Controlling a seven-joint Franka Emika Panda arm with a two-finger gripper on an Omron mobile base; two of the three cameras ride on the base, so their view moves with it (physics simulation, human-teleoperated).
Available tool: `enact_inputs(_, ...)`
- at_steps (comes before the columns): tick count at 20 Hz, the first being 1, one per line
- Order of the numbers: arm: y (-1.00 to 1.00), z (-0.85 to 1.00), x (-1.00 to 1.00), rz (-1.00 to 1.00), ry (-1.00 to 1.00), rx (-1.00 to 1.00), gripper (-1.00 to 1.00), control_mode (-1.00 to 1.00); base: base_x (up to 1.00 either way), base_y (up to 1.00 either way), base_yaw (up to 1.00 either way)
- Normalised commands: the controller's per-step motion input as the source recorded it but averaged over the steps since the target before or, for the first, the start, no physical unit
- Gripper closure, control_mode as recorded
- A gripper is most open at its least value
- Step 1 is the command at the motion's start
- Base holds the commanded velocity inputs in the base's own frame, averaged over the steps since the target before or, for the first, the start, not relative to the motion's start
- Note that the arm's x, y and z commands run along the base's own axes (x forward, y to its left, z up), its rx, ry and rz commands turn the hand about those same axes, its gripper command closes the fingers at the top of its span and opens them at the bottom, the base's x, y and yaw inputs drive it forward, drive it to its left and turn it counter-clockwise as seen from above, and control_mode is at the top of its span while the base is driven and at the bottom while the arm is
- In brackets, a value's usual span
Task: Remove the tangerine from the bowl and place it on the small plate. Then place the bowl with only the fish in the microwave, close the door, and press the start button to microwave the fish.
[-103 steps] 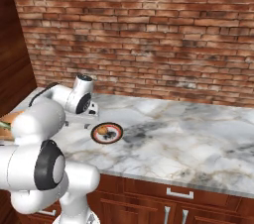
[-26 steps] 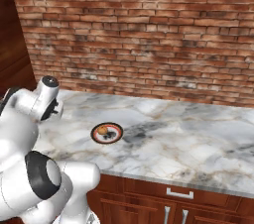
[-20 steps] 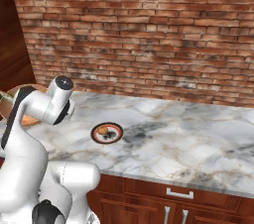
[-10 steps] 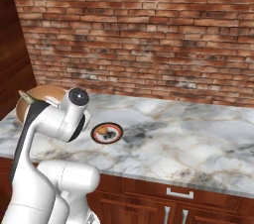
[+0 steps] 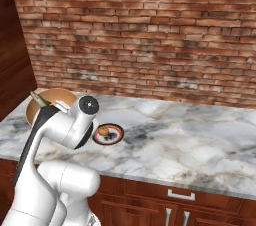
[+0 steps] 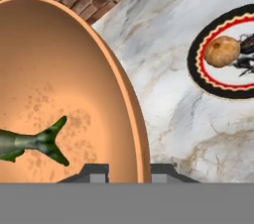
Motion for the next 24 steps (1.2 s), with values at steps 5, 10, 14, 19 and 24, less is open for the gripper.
enact_inputs(5,0.00,0.00,0.00,0.00,0.00,0.00,1.00,1.00,-1.00,0.00,-0.04)
enact_inputs(10,0.00,0.00,0.00,0.00,0.00,0.00,1.00,1.00,-1.00,0.10,0.00)
enact_inputs(14,0.00,0.00,0.00,0.00,0.00,0.00,1.00,1.00,-1.00,0.67,0.05)
enact_inputs(19,0.00,0.00,0.00,0.00,0.00,0.00,1.00,1.00,-0.71,0.97,0.04)
enact_inputs(24,0.00,0.00,0.00,0.00,0.00,0.00,1.00,1.00,-0.06,1.00,0.00)
